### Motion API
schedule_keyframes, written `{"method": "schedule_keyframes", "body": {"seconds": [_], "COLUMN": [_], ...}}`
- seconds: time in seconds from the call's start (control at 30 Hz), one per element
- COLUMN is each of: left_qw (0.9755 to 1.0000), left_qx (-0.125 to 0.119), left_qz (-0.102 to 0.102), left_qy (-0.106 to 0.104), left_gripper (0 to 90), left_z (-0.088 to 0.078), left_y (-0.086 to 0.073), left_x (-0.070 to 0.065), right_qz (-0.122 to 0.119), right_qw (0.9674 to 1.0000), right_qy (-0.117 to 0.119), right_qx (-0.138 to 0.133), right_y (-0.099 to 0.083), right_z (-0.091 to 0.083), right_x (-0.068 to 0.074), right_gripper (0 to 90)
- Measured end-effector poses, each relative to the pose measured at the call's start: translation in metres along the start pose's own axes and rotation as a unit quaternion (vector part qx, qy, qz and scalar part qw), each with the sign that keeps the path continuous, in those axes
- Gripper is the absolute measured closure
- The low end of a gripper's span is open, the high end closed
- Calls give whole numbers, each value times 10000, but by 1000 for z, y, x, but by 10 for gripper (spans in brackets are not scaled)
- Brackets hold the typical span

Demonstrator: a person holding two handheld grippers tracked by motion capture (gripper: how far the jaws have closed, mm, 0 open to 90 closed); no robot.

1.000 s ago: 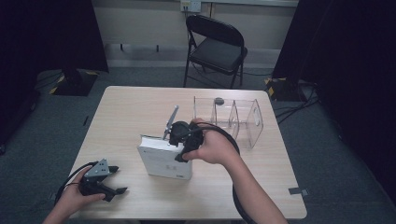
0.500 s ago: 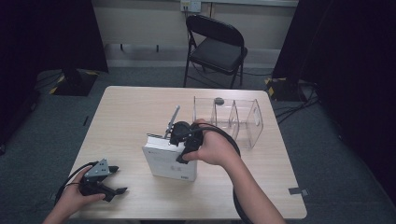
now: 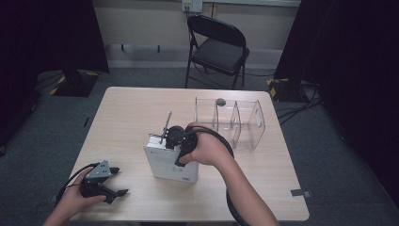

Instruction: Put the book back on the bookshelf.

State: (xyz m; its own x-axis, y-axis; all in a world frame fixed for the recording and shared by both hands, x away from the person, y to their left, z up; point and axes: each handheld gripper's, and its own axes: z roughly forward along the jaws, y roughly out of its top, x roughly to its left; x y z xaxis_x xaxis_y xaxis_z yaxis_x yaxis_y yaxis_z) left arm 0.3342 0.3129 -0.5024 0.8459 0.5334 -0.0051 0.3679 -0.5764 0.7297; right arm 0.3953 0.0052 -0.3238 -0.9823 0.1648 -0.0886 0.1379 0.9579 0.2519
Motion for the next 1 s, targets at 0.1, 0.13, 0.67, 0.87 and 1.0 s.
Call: {"method": "schedule_keyframes", "body": {"seconds": [0.1, 0.13, 0.67, 0.87, 1.0], "left_qw": [10000, 10000, 10000, 10000, 10000], "left_qx": [0, 1, -15, -15, -13], "left_qz": [-1, -8, -23, -4, 1], "left_qy": [-1, 4, 10, 18, 30], "left_gripper": [75, 75, 71, 70, 70], "left_z": [0, 0, 1, 1, 0], "left_y": [0, 0, 0, 0, 0], "left_x": [0, 0, -1, 0, 0], "right_qz": [30, 59, 336, 248, 354], "right_qw": [10000, 10000, 9989, 9997, 9991], "right_qy": [-55, -20, 189, 13, 204], "right_qx": [10, -26, -267, 26, -85], "right_y": [-1, -1, -4, 0, -2], "right_z": [1, 2, 8, 6, 2], "right_x": [-1, -2, -7, -1, 3], "right_gripper": [394, 378, 358, 418, 479]}}
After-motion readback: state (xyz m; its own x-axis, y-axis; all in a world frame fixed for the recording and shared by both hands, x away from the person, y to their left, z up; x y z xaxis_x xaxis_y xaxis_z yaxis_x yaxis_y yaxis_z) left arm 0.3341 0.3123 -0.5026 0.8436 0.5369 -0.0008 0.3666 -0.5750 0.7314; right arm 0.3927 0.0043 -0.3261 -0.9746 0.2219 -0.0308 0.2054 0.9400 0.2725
